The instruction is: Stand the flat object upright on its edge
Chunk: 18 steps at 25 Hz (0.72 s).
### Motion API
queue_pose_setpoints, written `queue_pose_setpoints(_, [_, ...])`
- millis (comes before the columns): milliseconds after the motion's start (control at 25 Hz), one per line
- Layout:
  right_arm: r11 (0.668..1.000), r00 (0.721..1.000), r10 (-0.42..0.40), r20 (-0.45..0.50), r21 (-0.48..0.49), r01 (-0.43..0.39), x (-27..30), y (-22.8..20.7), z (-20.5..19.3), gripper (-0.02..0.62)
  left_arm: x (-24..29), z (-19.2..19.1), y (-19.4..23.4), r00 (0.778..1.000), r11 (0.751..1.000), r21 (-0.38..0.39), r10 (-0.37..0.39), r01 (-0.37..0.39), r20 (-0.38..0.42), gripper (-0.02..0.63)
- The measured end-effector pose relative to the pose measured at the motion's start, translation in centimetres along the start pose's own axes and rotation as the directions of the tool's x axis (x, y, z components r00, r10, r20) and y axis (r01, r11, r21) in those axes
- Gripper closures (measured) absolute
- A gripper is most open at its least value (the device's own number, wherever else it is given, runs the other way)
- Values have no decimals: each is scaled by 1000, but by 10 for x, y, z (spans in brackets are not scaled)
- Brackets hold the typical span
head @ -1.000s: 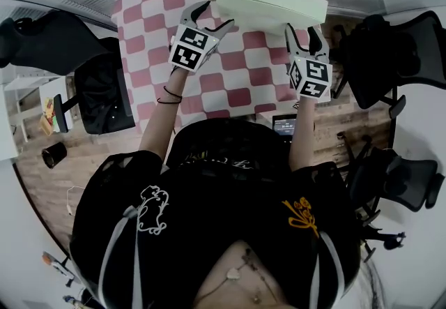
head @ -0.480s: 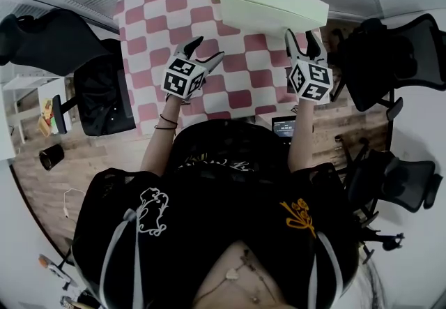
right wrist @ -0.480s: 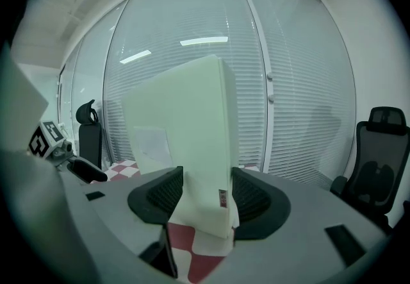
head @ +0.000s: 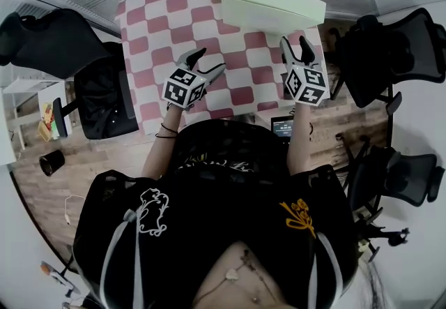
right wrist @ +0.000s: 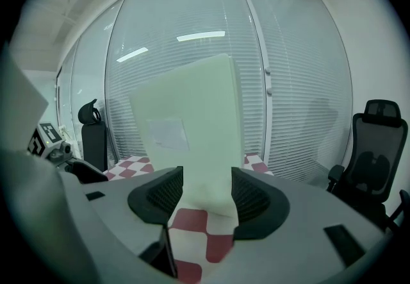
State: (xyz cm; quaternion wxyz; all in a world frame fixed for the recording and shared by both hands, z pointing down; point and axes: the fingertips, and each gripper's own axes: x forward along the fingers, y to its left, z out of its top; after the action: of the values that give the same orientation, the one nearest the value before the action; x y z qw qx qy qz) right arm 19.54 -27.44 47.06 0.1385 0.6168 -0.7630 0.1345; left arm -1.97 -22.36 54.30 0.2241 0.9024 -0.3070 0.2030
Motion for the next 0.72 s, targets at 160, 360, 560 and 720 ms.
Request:
queue_pose_setpoints(160, [1000, 1000, 14, -14, 16, -14, -12, 20, -11, 357, -9, 1, -12, 999, 999, 43, -33, 32, 10, 302])
queue_pose_setpoints(360, [999, 999, 37, -27, 27, -36, -35, 59, -29, 362, -27, 1, -25, 997, 993, 96, -78, 76, 25, 334])
queue_pose_setpoints(560, [998, 998, 40, -39, 53, -38, -59, 96, -50, 374, -47, -2, -34, 991, 982, 138, -131, 126, 28, 365])
queue_pose_setpoints(720, [996, 999, 32, -40, 79, -29, -81, 123, -62, 393, -60, -14, -41, 985, 974, 152, -173, 168, 21, 389])
